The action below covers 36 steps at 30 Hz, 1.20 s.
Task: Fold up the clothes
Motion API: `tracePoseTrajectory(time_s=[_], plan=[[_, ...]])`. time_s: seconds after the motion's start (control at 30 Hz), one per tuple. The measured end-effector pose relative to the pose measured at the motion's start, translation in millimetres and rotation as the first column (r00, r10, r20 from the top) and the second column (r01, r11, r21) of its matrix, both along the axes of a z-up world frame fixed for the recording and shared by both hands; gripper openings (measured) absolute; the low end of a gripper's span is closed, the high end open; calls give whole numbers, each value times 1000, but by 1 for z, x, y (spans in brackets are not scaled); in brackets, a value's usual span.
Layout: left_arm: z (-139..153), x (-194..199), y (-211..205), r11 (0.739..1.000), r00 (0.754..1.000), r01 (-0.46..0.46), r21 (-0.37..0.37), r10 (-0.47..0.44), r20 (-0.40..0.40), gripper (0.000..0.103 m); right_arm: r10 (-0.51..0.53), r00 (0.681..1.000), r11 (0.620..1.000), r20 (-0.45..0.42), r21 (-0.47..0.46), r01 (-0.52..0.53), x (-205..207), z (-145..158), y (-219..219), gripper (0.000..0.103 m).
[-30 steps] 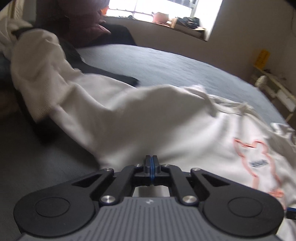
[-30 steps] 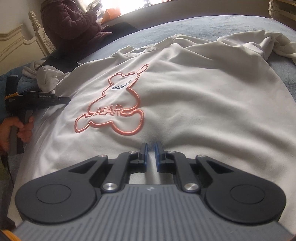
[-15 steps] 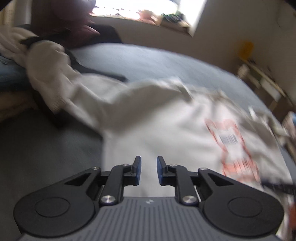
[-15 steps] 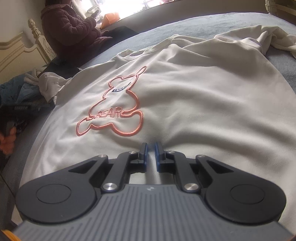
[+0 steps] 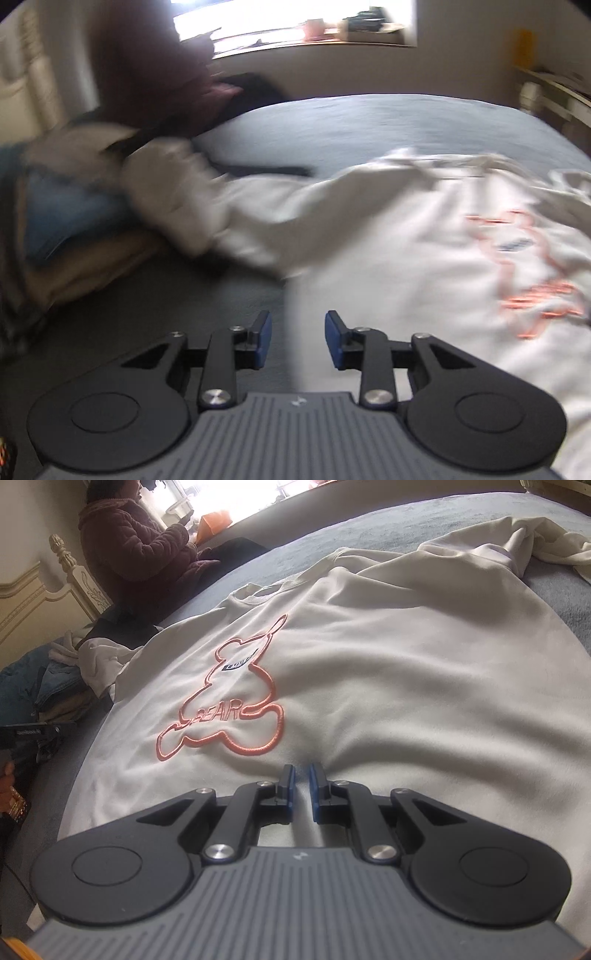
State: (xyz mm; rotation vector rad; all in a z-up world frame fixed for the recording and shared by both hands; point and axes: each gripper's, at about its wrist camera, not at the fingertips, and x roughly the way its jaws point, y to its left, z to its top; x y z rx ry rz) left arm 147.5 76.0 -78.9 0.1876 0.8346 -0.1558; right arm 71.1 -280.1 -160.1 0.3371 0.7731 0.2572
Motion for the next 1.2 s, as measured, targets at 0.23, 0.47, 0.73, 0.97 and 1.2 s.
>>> tracePoseTrajectory(time_s=[0.23, 0.47, 0.73, 0.97, 1.2], plan=[[-25, -9, -97, 975, 978, 160, -152, -178, -113, 41, 76, 996, 993, 47, -91, -71, 35, 15, 8, 10], [-55, -11, -105, 981, 971, 116, -155, -145, -192, 40, -120, 993, 990, -3, -75, 120, 81, -13, -78, 0], [-57, -15, -95, 987, 979, 68, -147, -94, -179, 43, -243, 970, 970, 3, -25, 243, 98, -6, -121, 6], [-62, -12, -108, 991, 981, 83, -106, -100, -165, 45, -8, 1000, 996, 10, -83, 8, 103, -8, -53, 3], [-60, -15, -96, 990, 981, 47, -134, -71, -179, 47, -290, 956, 956, -29, 41, 291, 127, 1, -97, 5]])
